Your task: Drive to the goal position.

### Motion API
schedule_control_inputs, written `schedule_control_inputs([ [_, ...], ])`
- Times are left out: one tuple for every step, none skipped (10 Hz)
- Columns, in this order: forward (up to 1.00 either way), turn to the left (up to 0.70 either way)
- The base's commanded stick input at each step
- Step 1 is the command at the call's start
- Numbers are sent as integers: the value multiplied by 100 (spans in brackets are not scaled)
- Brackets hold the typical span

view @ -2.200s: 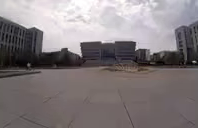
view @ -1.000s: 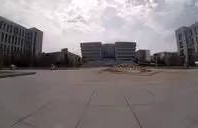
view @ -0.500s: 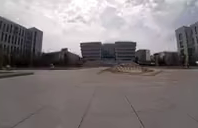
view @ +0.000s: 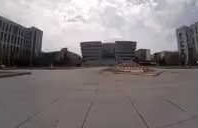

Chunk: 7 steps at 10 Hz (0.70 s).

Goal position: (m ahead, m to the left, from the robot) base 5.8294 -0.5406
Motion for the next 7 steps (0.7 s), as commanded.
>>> schedule_control_inputs([
  [70, 0],
  [70, 0],
  [70, 0],
  [70, 0],
  [70, 0],
  [70, 0],
  [70, 0],
])
